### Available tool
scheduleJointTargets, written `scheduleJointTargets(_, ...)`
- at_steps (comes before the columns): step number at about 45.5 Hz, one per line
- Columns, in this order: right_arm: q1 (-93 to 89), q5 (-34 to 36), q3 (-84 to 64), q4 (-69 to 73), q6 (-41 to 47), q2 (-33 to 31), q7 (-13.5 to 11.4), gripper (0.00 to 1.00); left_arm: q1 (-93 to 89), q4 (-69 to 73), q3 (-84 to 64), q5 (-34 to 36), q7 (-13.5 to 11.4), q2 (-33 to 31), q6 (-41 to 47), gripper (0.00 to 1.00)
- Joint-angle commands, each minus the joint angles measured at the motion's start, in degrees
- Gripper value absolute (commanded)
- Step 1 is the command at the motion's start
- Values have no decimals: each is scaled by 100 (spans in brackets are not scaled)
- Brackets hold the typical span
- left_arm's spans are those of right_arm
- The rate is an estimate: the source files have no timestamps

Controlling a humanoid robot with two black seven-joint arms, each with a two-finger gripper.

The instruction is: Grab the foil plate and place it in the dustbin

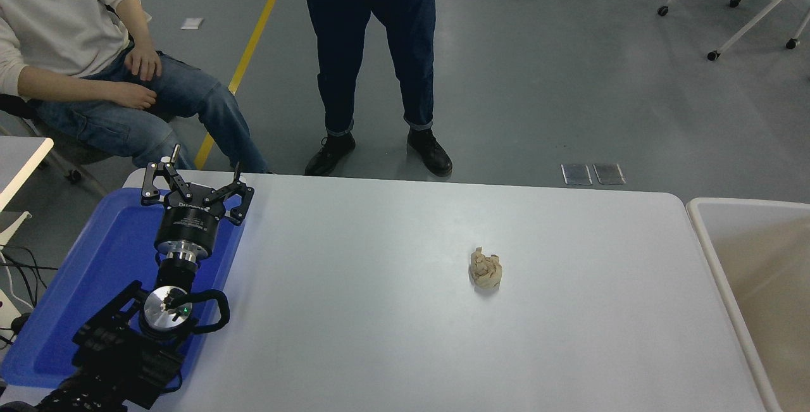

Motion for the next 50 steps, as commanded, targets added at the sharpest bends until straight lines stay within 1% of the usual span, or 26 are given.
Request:
scheduleJointTargets(1,1571,-783,-1545,1576,391,-575,-8,100,0,1,0,-1,0,0,8,100)
scheduleJointTargets(7,3214,-784,-3216,2068,1155,-513,-8,100,0,1,0,-1,0,0,8,100)
scheduleJointTargets(13,4735,-713,-4227,2210,2331,-276,-17,100,0,1,9,-1,9,0,8,100)
scheduleJointTargets(22,6626,-678,-5221,2210,4168,295,-17,100,0,1,9,-1,9,-9,-1,100)
scheduleJointTargets(29,7505,-678,-5468,2218,5627,892,-17,100,0,1,8,-1,9,-9,-1,100)
scheduleJointTargets(34,8138,-678,-5415,2236,5638,1218,-8,100,0,1,9,-1,9,-9,-1,100)
scheduleJointTargets(39,8481,-555,-5354,2253,5638,1332,-8,100,0,1,0,-1,17,-9,-1,100)
scheduleJointTargets(46,9026,-467,-5266,2675,5638,1613,-8,100,0,1,9,-1,17,0,8,100)
scheduleJointTargets(50,9202,-467,-5117,2886,5638,1877,-8,100,0,1,9,-1,17,0,8,100)
